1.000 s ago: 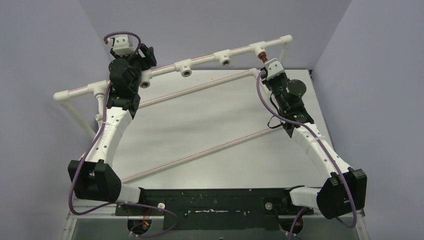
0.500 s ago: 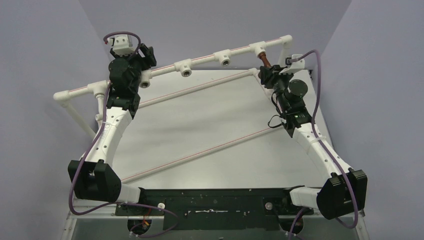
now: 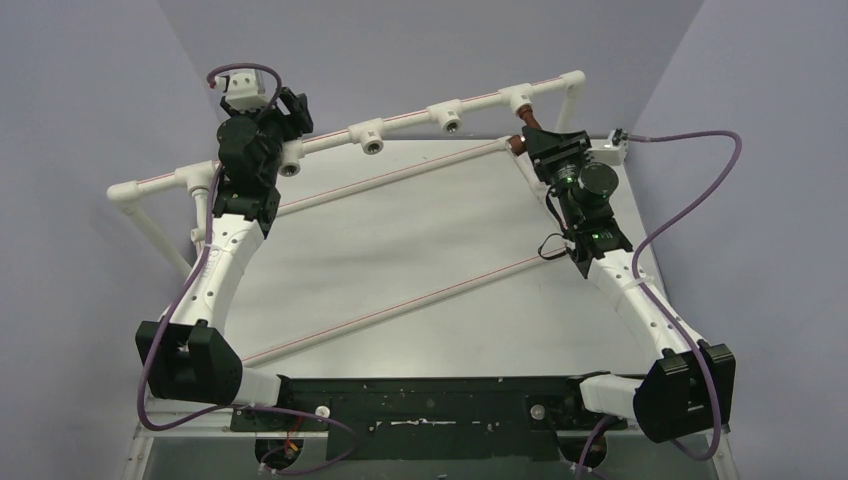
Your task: Install the water faucets
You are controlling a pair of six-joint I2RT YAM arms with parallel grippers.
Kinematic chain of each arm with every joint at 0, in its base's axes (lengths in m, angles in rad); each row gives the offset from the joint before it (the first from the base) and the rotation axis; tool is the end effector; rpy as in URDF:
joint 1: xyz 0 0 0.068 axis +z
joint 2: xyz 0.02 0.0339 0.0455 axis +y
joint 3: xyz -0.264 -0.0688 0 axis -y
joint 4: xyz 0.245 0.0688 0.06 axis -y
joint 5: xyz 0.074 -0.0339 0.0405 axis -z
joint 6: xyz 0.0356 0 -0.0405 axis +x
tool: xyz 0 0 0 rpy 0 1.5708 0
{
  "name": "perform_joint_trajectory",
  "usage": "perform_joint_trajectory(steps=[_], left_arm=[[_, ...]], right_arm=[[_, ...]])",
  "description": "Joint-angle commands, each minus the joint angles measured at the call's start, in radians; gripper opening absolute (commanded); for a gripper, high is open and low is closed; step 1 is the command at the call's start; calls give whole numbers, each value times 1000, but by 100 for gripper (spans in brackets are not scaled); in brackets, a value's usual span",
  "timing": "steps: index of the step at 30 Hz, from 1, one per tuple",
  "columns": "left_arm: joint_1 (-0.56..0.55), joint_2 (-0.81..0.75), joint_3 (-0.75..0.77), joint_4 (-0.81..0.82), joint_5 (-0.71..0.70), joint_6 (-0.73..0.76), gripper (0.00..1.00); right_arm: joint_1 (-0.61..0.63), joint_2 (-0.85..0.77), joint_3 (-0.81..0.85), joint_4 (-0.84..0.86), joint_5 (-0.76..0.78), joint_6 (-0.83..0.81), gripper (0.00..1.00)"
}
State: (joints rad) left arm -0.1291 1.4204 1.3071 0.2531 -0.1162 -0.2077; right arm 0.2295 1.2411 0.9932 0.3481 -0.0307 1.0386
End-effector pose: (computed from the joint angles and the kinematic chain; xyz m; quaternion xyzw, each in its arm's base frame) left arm 0.3367 -0.0395 0.4217 -0.0695 0.6527 -0.0887 0.7492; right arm 0.2878 0.0684 0.3723 0.2535 0.6211 0.4476 0.5913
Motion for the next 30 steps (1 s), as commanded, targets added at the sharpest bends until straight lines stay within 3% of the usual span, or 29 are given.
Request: perform_joint_trajectory(steps=[1, 11, 17, 20, 24, 30], left_arm=[[-6, 81, -63, -240, 68, 36, 66], [-6, 80, -61, -241, 67, 37, 66], [-6, 82, -61, -242, 69, 35, 66], [-5, 82, -61, -242, 70, 35, 66], [-5, 81, -61, -242, 69, 34, 66], [-6, 83, -60, -243, 67, 34, 66]], right_arm=[[8, -67, 15, 153, -2, 356, 0], [8, -81, 63, 12, 23, 698, 0], [19, -88, 99, -46, 67, 722, 0], [21, -94, 86, -65, 73, 713, 11], [21, -97, 64, -80, 71, 706, 41], [25, -100, 27, -78, 45, 706, 58]])
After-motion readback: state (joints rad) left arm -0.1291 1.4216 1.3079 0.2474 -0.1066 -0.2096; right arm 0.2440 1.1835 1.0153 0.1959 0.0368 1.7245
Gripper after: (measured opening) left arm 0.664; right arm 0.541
